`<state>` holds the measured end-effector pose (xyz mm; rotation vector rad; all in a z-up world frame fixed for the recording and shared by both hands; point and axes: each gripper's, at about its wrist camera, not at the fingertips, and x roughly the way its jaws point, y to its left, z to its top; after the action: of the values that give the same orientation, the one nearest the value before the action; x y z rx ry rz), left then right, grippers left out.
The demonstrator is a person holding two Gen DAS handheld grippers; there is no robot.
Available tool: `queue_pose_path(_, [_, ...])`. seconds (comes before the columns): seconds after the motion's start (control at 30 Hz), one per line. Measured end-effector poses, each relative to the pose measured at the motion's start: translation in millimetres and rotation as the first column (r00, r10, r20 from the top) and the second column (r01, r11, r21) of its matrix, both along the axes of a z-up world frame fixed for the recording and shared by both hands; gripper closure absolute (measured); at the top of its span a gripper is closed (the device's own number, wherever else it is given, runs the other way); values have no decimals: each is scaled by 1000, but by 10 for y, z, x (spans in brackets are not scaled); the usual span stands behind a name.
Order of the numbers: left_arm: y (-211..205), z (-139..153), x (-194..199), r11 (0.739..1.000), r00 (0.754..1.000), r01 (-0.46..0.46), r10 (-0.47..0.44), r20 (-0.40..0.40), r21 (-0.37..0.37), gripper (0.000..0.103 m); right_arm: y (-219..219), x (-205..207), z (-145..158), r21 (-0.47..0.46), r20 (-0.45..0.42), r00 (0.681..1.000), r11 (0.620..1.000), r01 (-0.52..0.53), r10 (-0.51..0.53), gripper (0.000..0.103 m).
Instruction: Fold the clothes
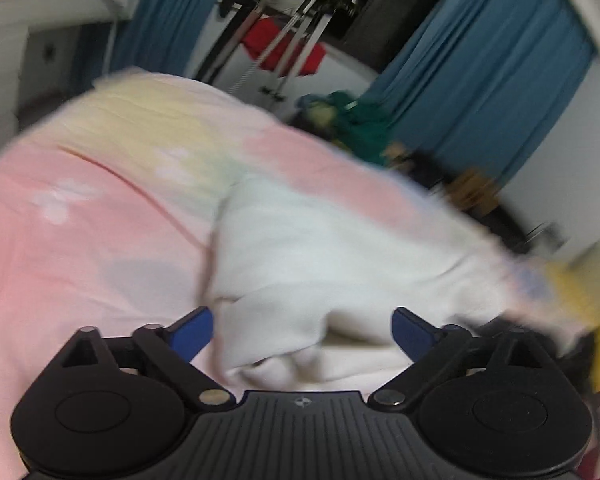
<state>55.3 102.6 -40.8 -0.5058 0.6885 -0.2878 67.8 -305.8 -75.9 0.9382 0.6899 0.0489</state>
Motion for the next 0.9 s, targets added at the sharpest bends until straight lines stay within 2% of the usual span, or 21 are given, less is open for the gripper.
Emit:
queue_pose_path(0.1, [126, -96, 232, 994, 999, -17, 12, -44, -111, 0, -19, -6, -5, 17, 5, 1000, 1000, 2, -2, 55])
queue_pose_path(0.17, [153, -243, 481, 987, 993, -39, 20, -117, -155, 0, -30, 5, -22, 39, 3, 1000, 999, 2, -2, 55])
queue_pose_path(0.23, [165, -408, 718, 979, 979, -60, 21, -202, -194, 0, -42, 16, -40, 62, 2, 1000, 998, 2, -2, 55])
queue_pose_path(0.4, [223, -716, 1050, 961, 946, -80, -11, -324, -265, 5, -64, 38, -82, 103, -10, 1000, 995, -1, 2, 50])
queue_pose_path(0.6, [128, -771, 1107, 967, 948, -16, -65, -310, -253, 5, 24, 177, -167, 75, -31, 999, 996, -39, 42, 29])
queue_pose_path(0.67, [96, -776, 1104, 972, 953, -5, -66, -297, -233, 5, 68, 242, -197, 67, -36, 998, 996, -57, 60, 27])
queue_pose_path(0.77, [80, -799, 1094, 975, 956, 3, -68, -284, -224, 7, 125, 274, -183, 31, -40, 997, 997, -70, 71, 28])
queue_pose_path(0.83, [80, -808, 1086, 975, 957, 3, -67, -281, -222, 10, 150, 265, -142, -1, -43, 997, 998, -69, 69, 39])
queue_pose_path(0.9, [81, -816, 1103, 975, 958, 4, -68, -280, -221, 13, 165, 237, -89, -19, -37, 998, 998, -60, 59, 46])
